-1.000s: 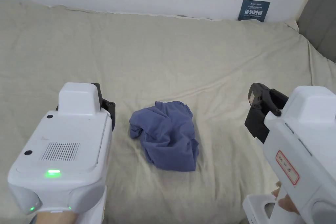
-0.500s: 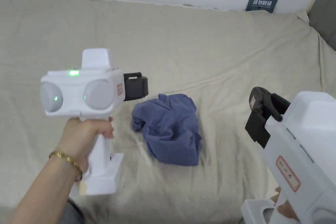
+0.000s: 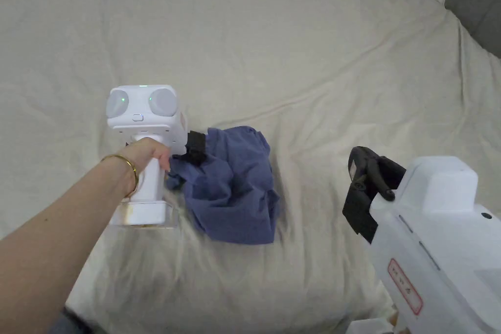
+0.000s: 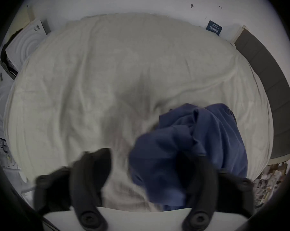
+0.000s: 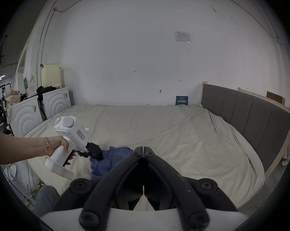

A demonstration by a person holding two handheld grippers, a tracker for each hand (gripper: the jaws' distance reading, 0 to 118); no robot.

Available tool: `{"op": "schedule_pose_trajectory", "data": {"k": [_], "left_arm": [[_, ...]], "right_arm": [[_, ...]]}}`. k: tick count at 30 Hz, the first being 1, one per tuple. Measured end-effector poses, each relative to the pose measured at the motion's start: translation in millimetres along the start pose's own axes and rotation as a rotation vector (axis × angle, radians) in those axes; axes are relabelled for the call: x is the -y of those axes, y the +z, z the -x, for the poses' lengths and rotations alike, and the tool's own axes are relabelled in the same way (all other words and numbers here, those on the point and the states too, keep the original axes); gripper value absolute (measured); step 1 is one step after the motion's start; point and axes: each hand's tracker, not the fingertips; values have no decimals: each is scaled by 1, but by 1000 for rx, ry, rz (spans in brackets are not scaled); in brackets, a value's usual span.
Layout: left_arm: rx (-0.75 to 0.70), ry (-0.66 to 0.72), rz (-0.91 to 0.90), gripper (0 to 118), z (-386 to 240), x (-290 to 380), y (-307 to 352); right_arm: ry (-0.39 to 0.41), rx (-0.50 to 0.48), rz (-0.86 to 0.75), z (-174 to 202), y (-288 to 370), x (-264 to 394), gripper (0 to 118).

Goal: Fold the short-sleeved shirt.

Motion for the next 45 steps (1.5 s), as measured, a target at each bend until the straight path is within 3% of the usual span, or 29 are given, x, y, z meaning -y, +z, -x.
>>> {"op": "schedule_pose_trajectory", "data": {"k": [2, 3, 8, 12, 13, 14, 17, 18, 20, 24, 31, 32, 35, 36, 38, 40, 45], "left_arm": [[72, 3, -10, 14, -2, 3, 2], [59, 7, -31, 9, -5, 6, 5], [88, -42, -200, 8, -5, 15, 47], [180, 37, -383, 8, 12, 29, 103], [194, 45, -409, 8, 15, 34, 115], [193, 50, -430, 8, 20, 36, 120], [170, 42, -479, 8, 28, 53, 138], [162, 42, -486, 8, 31, 57, 140], [150, 40, -497, 8, 37, 67, 144], [97, 38, -497, 8, 51, 87, 141], [61, 85, -456, 8, 73, 110, 132], [57, 88, -448, 8, 75, 111, 131], [50, 101, -434, 8, 79, 116, 129], [59, 113, -433, 8, 82, 116, 130], [87, 171, -440, 8, 86, 115, 134], [100, 197, -466, 8, 92, 113, 142], [80, 233, -573, 7, 107, 99, 181]], "right_arm": [[9, 19, 9, -3, 0, 1, 1], [12, 23, 13, -4, 0, 2, 1], [-10, 34, 37, -7, -6, 3, 1], [-6, 20, 72, -8, -20, -2, 3], [2, 15, 88, -7, -26, -3, 8], [19, 5, 127, -7, -33, -5, 22], [75, 44, 207, 1, -57, -2, 105], [72, 27, 237, 3, -68, 2, 105], [45, -7, 289, 4, -89, 13, 118], [14, -21, 472, -3, -138, 38, 118], [-7, 19, 652, 25, -212, 68, 117], [-13, 24, 674, 27, -217, 72, 106], [-61, -105, 697, 32, -217, 74, 21], [-97, -153, 707, 32, -215, 71, 8], [-76, -110, 680, 36, -197, 53, 8], [-94, -182, 629, 24, -181, 32, 8], [-141, -239, 447, -15, -132, -39, 7]]}}
